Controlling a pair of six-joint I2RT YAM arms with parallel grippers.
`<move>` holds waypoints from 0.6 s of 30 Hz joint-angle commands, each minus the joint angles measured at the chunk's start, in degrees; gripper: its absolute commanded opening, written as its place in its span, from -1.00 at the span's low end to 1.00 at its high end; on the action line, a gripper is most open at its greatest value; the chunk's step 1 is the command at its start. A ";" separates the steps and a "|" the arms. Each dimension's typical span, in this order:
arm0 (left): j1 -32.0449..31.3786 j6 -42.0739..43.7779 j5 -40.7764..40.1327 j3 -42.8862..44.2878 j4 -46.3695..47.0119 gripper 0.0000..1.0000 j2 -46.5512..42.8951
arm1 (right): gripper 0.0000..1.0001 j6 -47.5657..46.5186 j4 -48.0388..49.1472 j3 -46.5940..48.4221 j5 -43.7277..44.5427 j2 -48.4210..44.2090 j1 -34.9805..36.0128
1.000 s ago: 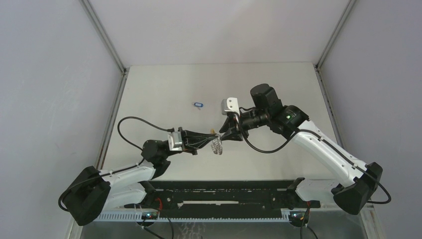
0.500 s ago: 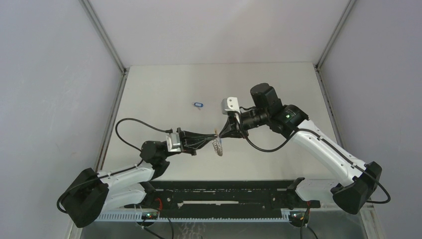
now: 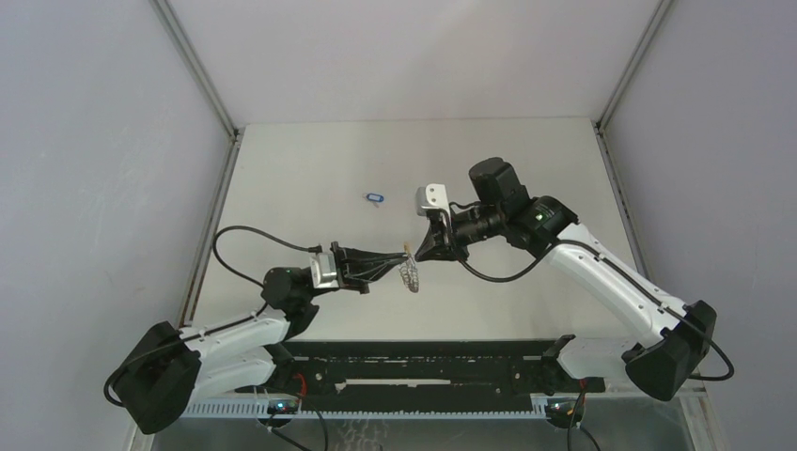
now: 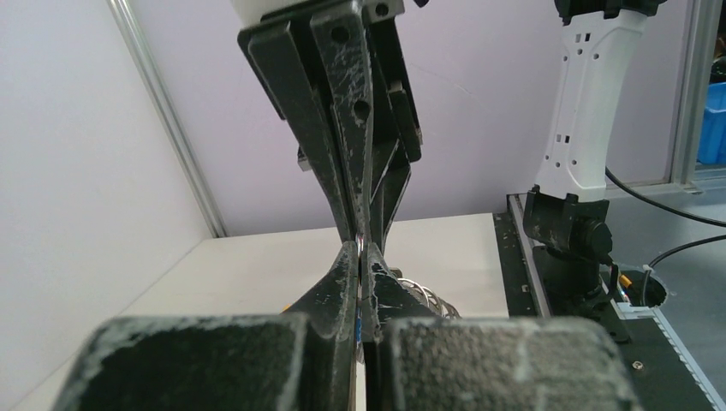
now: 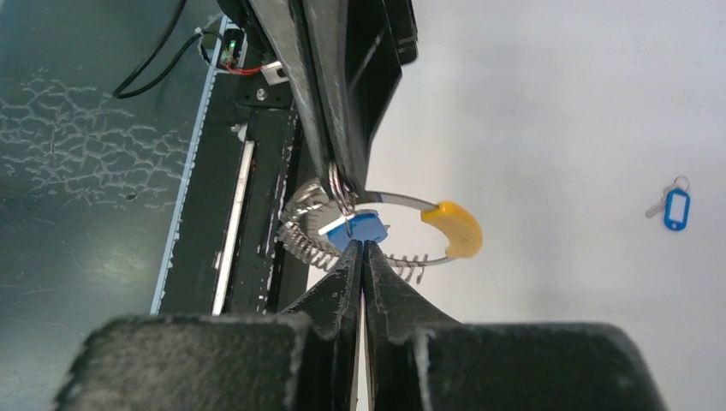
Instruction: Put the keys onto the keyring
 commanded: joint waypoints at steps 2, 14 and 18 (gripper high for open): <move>0.32 -0.11 -0.40 -1.00 4.30 -0.99 -1.68 | -1.00 -1.21 -1.26 0.48 3.17 0.53 0.58; 0.32 -0.03 -0.84 -1.26 4.35 -1.00 -0.22 | -0.62 -1.57 0.52 -0.12 4.96 -3.64 1.62; 0.31 -0.21 -0.69 -1.16 4.32 -0.99 0.01 | -0.50 -0.69 4.22 -1.54 3.36 -6.02 1.74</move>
